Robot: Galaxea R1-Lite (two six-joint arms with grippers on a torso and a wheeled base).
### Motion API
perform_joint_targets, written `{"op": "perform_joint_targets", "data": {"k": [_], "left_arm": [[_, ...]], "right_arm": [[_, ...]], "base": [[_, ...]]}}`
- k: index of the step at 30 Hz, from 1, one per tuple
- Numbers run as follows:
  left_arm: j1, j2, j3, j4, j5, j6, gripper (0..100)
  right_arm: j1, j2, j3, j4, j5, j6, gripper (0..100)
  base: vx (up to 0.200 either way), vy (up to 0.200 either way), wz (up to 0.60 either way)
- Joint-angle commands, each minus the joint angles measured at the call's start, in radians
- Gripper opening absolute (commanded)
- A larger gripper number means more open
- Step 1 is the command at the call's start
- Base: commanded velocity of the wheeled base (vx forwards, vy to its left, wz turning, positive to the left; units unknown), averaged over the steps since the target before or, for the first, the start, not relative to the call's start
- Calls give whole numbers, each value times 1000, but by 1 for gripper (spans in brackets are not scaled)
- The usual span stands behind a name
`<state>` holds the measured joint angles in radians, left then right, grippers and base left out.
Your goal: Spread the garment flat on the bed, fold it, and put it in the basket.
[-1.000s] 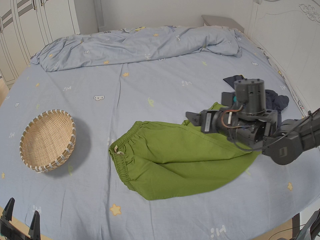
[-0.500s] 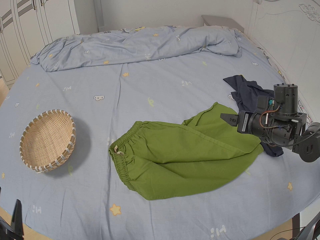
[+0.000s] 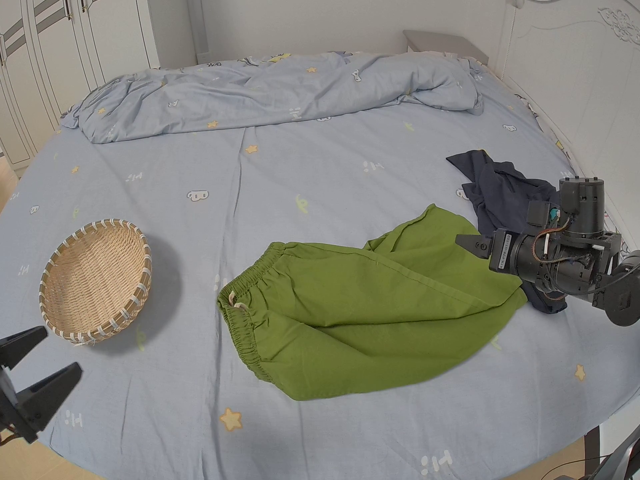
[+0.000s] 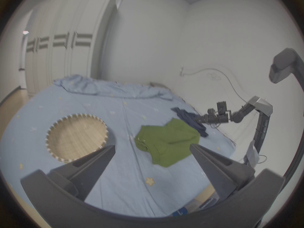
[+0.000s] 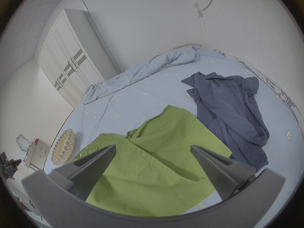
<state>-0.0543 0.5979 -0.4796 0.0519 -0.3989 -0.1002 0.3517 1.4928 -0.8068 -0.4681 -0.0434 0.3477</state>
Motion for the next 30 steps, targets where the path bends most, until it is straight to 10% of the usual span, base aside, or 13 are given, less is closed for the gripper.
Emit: {"op": "perform_joint_targets", "data": {"k": [1, 9, 30], "left_arm": [[-176, 718, 81, -208, -169, 146, 100], [-314, 1074, 154, -627, -170, 235, 100], [-354, 1335, 64, -771, -161, 237, 100]], "right_arm": [[-46, -31, 80, 2, 27, 19, 100], [-65, -31, 87, 2, 25, 16, 100], [-79, -29, 86, -1, 23, 17, 100]], "base": [[0, 0, 0], [0, 0, 0], [0, 0, 0]]}}
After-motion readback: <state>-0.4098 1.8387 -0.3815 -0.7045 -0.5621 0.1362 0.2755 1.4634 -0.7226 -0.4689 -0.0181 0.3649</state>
